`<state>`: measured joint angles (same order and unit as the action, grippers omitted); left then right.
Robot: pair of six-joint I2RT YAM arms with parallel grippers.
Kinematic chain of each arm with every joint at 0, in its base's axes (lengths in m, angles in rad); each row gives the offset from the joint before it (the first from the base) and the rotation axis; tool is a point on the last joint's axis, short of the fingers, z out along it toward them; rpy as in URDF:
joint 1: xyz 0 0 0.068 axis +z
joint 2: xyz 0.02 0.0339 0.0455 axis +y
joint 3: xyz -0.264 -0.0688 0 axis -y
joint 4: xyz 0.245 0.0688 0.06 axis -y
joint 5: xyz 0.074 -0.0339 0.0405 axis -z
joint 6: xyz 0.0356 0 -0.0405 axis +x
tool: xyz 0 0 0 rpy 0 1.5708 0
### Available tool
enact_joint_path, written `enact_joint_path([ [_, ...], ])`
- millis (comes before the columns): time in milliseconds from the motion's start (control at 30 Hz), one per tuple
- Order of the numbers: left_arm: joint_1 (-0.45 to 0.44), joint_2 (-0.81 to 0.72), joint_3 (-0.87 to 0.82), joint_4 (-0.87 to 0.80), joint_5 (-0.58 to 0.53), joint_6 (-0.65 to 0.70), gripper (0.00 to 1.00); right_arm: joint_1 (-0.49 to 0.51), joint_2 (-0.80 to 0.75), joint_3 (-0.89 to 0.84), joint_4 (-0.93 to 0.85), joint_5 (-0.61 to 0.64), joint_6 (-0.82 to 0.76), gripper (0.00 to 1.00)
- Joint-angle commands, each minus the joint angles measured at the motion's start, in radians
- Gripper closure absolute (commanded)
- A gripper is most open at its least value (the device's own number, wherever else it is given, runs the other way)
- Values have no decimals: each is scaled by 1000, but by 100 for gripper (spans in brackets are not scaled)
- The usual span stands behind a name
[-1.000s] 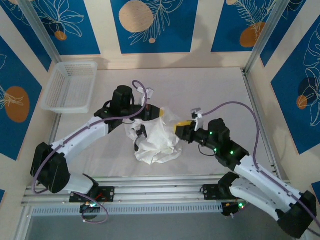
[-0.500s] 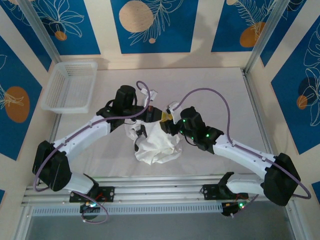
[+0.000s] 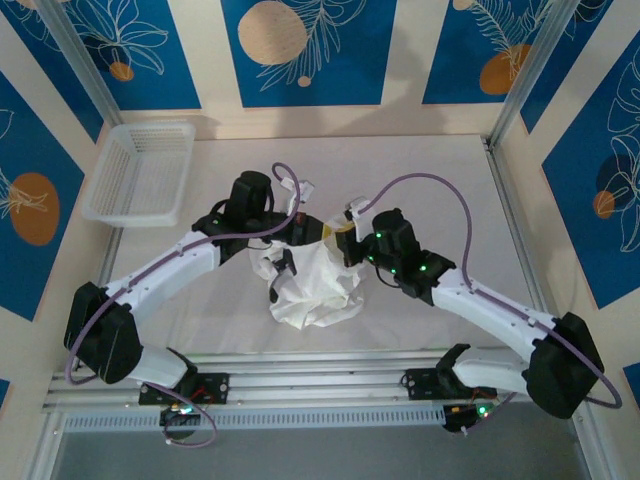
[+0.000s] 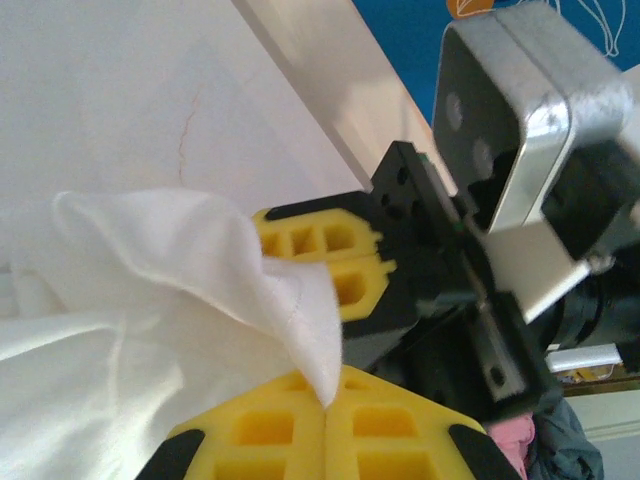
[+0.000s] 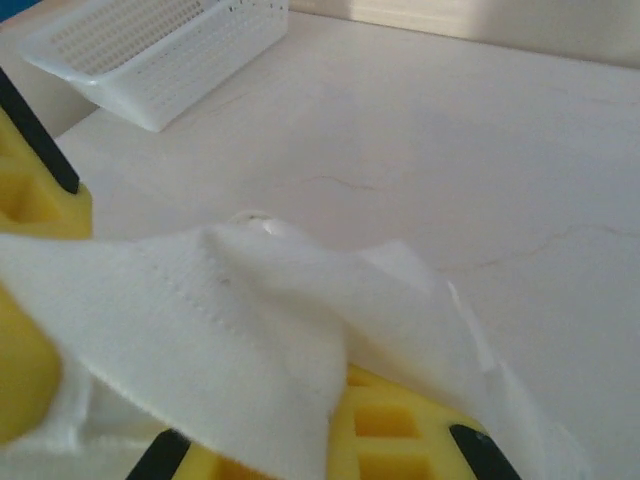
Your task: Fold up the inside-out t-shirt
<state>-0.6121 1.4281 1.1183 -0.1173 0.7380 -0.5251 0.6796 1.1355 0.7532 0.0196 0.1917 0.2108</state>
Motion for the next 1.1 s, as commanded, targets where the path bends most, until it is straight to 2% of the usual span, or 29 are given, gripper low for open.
enact_joint_path([
  [0, -7, -15, 20, -18, -3, 30, 100, -58, -77, -62, -107, -136, 98, 100],
  [67, -7, -11, 23, -21, -2, 32, 100, -113, -119, -99, -159, -134, 145, 100],
  [100, -8, -8, 24, -22, -2, 35, 100, -154, -140, -116, -179, -175, 163, 100],
  [200, -8, 3, 30, -27, -3, 41, 100, -243, -201, -150, -166, -430, 190, 100],
  [267, -8, 14, 34, -28, 1, 43, 100, -257, -217, -147, -188, -506, 198, 100],
  [300, -7, 19, 34, -24, 7, 42, 100, -258, -215, -142, -223, -480, 195, 100],
  [367, -7, 23, 37, -14, 10, 35, 100, -259, -189, -126, -323, -317, 191, 94],
  [400, -8, 25, 37, -8, 10, 33, 100, -263, -168, -112, -372, -226, 192, 97],
  [433, -8, 25, 35, -3, 11, 30, 100, -268, -145, -97, -397, -205, 181, 100],
  [533, -12, 29, 36, -2, 27, 36, 100, -252, -108, -65, -344, -341, 188, 100],
  [600, -42, 36, 66, -76, 11, 111, 97, -219, -105, -61, -264, -400, 214, 100],
  [667, -104, 51, 119, -194, -47, 233, 87, -180, -110, -55, -200, -408, 231, 100],
  [700, -133, 61, 133, -219, -67, 265, 77, -162, -111, -49, -177, -416, 230, 100],
  [733, -148, 74, 137, -221, -82, 267, 66, -145, -112, -46, -159, -417, 230, 100],
  [767, -152, 85, 135, -210, -101, 248, 60, -136, -113, -43, -148, -418, 229, 100],
  [833, -149, 112, 126, -189, -175, 195, 52, -119, -115, -40, -133, -420, 232, 100],
  [967, -143, 130, 101, -105, -236, 119, 50, -104, -124, -43, -129, -421, 236, 100],
  [1067, -141, 141, 101, -97, -228, 122, 59, -101, -133, -44, -134, -407, 237, 100],
])
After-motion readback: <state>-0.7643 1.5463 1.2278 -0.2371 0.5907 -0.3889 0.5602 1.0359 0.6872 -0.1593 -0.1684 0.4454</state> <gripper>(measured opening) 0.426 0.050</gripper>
